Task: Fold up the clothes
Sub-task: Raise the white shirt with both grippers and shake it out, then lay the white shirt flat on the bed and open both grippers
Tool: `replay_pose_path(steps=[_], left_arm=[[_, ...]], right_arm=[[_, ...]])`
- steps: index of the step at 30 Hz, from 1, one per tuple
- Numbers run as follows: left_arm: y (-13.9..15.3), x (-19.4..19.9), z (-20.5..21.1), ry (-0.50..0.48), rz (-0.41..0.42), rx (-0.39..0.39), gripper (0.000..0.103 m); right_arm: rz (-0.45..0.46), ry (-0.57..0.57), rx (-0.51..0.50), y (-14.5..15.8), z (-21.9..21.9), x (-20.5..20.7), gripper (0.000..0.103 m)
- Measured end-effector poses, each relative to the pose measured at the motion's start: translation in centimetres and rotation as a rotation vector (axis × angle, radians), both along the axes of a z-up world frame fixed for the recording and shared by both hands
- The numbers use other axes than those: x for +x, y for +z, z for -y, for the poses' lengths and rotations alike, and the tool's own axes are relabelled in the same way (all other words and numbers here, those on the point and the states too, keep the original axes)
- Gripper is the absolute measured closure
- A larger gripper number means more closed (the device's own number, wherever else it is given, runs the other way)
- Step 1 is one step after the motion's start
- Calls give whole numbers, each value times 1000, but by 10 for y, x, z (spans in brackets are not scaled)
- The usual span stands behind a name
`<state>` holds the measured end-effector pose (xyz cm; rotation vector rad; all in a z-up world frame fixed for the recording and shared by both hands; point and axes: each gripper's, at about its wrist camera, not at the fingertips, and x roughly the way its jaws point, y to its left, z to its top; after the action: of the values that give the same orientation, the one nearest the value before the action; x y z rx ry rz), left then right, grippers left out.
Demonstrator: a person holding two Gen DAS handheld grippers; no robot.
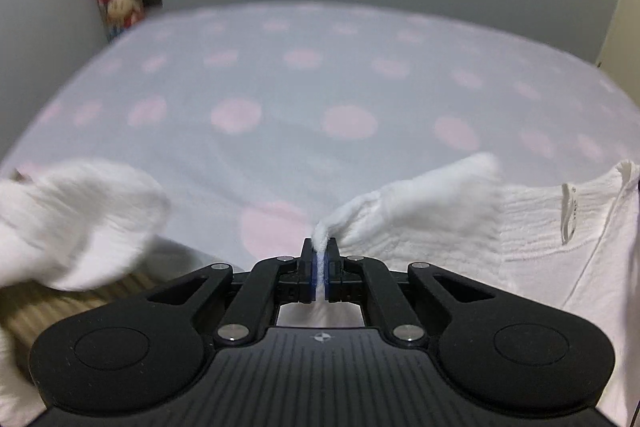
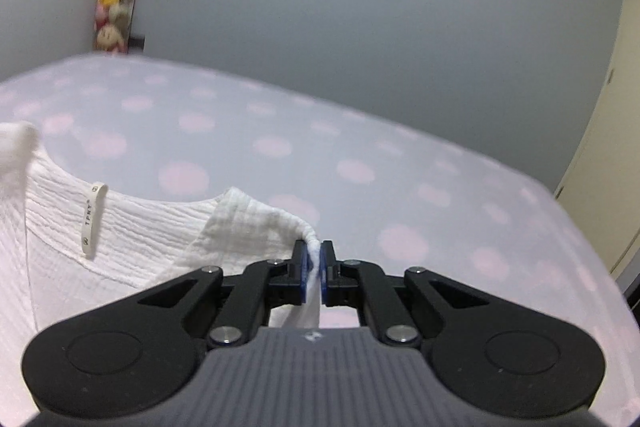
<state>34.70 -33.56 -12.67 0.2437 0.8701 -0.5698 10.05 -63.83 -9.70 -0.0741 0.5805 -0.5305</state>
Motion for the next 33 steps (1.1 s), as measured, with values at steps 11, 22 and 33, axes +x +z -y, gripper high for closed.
replay_pose_path(steps=[11,22,33], left_arm=[[-13,-3,-9,15,-10,1,70],[12,-56,-34,4,-20,6,63],[41,-189,-94,18,-48,-2,58]], right_arm=[[-95,-34,151,-69,41,46,55],[-53,1,257,0,13,-29,49],[-226,64,355,9,-102,-198,43]])
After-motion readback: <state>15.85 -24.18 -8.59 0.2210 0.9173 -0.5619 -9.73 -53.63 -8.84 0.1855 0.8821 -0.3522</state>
